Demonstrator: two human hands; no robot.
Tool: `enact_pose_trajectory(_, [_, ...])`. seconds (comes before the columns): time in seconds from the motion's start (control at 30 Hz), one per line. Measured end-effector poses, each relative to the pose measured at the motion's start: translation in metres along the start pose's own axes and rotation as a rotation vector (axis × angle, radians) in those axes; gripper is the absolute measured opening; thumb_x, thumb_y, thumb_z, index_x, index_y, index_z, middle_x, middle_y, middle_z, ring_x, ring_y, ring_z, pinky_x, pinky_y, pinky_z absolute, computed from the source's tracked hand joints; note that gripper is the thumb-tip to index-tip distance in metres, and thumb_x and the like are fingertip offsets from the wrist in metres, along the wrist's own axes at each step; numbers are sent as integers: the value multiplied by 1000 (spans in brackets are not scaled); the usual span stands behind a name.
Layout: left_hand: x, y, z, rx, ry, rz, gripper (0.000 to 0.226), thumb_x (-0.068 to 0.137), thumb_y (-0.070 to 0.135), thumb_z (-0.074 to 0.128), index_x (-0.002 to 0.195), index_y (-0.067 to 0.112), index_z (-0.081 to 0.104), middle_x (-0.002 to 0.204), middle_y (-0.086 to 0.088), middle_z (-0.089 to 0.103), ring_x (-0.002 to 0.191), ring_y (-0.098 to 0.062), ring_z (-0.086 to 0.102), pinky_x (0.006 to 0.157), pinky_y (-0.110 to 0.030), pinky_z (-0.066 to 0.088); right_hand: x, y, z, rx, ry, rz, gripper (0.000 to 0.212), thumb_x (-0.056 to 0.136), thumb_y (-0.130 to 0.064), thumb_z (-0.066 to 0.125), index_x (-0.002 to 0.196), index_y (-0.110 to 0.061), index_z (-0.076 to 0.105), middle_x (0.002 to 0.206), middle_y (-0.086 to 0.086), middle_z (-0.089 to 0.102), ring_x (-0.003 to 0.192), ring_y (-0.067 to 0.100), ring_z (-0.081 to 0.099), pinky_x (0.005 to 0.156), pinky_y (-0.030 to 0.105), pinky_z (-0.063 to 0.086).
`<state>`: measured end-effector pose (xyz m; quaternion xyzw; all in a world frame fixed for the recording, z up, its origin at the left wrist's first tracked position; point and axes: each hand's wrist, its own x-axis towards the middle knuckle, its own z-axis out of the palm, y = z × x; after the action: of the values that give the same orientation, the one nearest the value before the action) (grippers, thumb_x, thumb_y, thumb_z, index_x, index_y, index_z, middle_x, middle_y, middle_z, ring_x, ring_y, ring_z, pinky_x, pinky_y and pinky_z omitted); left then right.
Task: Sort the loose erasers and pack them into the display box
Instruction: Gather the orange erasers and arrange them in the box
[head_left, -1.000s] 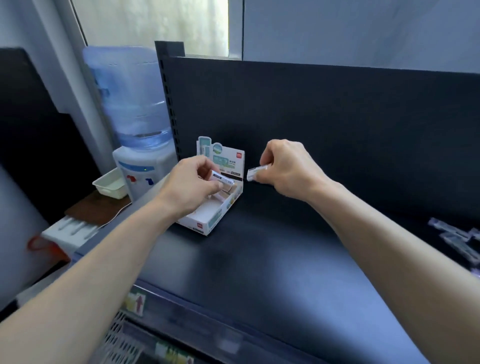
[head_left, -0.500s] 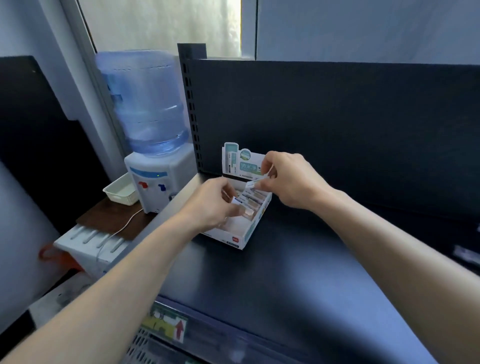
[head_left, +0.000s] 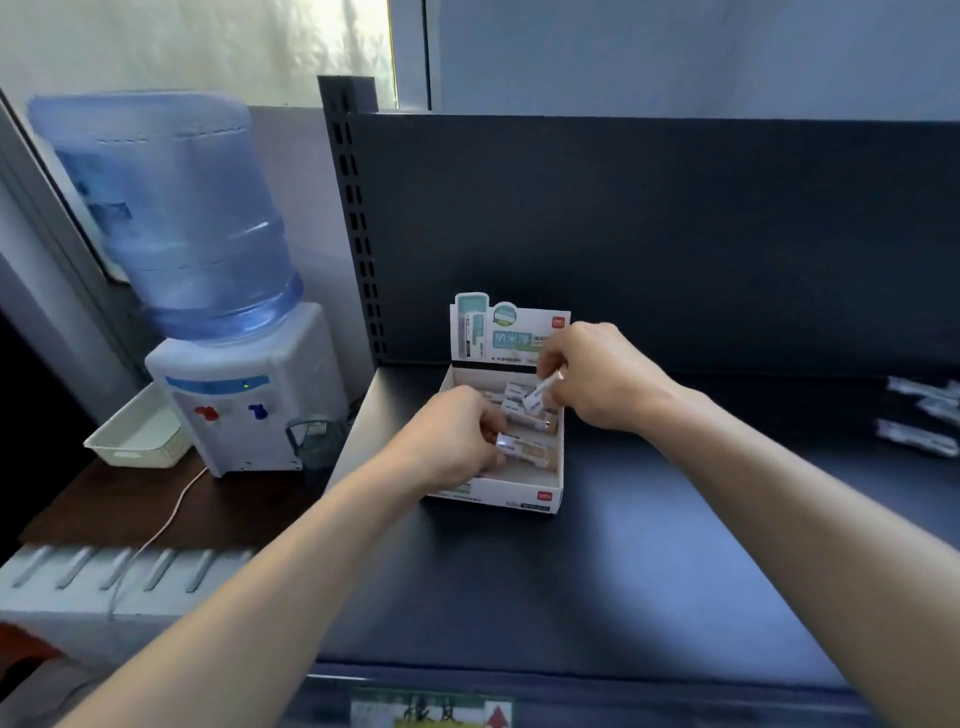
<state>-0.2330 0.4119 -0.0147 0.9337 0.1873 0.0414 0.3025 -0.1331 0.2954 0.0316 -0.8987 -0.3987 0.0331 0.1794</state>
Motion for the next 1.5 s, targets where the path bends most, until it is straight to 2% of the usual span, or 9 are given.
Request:
enact_pose_trajectory(0.2, [2,0,0,18,67,-11,28,76,10,70,104,12,67,76,0,57,70,-16,52,64,-22,41,-1,-8,4,17,-21,15,22,83,-3,63,103,-11,68,109,8,61,87,18,52,70,25,42])
enact_pose_trajectory(0.4, [3,1,0,45,100,-62,17,72,13,73,84,14,61,85,-3,62,77,-20,55,65,-27,44,0,-7,12,43,-58,17,17,82,-10,70,98,-12,67,108,8,62,89,19,56,70,28,47])
enact_pose_trajectory(0.6, [2,6,0,55,30,-40,29,73,13,72,101,22,69,68,10,51,71,-16,51,65,-22,40,-2,-8,14,-66,-55,-16,16,82,-10,69,97,-7,66,103,10,63,86,26,60,74,34,55])
enact_pose_trajectory(0.73, [3,9,-6,78,-43,-63,31,74,11,71,104,20,70,78,4,59,64,-11,54,61,-21,45,-3,-4,13,-146,-50,-18,21,85,-11,66,106,-7,65,107,12,62,86,25,55,71,32,50])
enact_pose_trajectory(0.87, [5,9,-9,94,-77,-69,26,70,13,74,92,24,66,87,-1,66,68,-15,59,58,-22,47,-4,-2,13,-139,-56,-36,22,84,-13,69,105,-6,66,109,12,62,89,26,56,70,32,50])
enact_pose_trajectory(1.03, [8,4,-9,2,-88,-94,22,72,6,68,86,22,63,67,1,61,50,-12,52,52,-22,47,-3,-5,14,-133,-45,-48,20,86,-13,67,104,-6,63,106,12,59,78,24,48,63,29,40])
enact_pose_trajectory(1.13, [8,1,-9,-30,-92,-99,19,73,4,67,78,21,61,62,0,58,45,-13,49,48,-20,44,-2,-6,17,-143,-36,-47,15,86,-11,66,100,-7,61,104,11,59,78,24,49,62,30,41])
enact_pose_trajectory(1.27, [8,2,-10,-61,-97,-97,13,74,10,72,83,15,65,60,3,56,47,-12,50,50,-19,43,-1,-6,17,-179,-84,-32,15,85,-4,61,100,-8,63,104,11,61,83,28,58,65,32,48])
enact_pose_trajectory(1.5, [8,2,-2,-65,23,-87,19,76,9,73,72,21,59,63,3,57,44,-10,54,36,-12,38,0,-8,21,-202,-77,-24,22,84,2,52,98,-7,66,102,12,61,76,27,51,63,31,44])
